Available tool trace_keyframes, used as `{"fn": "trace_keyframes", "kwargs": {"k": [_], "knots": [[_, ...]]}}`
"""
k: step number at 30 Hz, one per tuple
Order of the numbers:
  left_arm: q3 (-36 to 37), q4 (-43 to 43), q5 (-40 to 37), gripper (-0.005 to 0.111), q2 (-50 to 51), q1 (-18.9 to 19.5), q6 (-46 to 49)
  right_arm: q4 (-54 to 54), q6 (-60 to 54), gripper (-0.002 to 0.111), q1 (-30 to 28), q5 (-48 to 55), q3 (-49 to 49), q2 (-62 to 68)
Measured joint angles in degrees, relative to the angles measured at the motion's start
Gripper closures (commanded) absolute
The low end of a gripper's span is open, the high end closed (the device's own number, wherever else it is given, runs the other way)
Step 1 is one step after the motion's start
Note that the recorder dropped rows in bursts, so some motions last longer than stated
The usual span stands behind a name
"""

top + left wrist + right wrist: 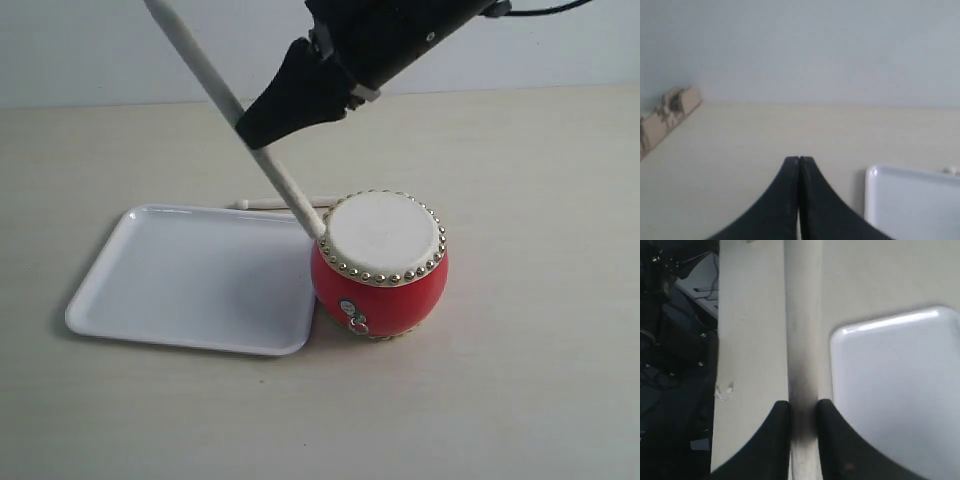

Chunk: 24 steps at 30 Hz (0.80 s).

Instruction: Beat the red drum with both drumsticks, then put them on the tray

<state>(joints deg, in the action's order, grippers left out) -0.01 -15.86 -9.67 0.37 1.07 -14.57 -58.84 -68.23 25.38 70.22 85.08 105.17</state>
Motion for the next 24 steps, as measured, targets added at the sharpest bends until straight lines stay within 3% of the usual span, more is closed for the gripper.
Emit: {"fn": "trace_keyframes", "kwargs": {"k": [7,10,16,19,24], "knots": [[0.0,0.0,12.51,0.107,0.0,0.0,-5.68,-10.52,-20.47,0.108,0.0,-0.11,-8.56,0.0],[0.0,0.0,16.55,0.107,0.0,0.0,-14.14,-14.95,-25.01,0.108,0.0,-0.16,-9.64,0.0],[0.0,0.0,20.05,0.107,0.0,0.0,-30.8,-23.21,-28.57,0.108,0.0,-0.24,-9.64,0.0],[0.0,0.0,23.34,0.107,0.0,0.0,-32.75,-24.78,-28.82,0.108,0.0,-0.24,-9.64,0.0],[-0.22,0.98,36.36,0.107,0.49,0.0,-30.56,-25.46,-28.82,0.108,0.0,-0.24,-9.64,0.0]]}}
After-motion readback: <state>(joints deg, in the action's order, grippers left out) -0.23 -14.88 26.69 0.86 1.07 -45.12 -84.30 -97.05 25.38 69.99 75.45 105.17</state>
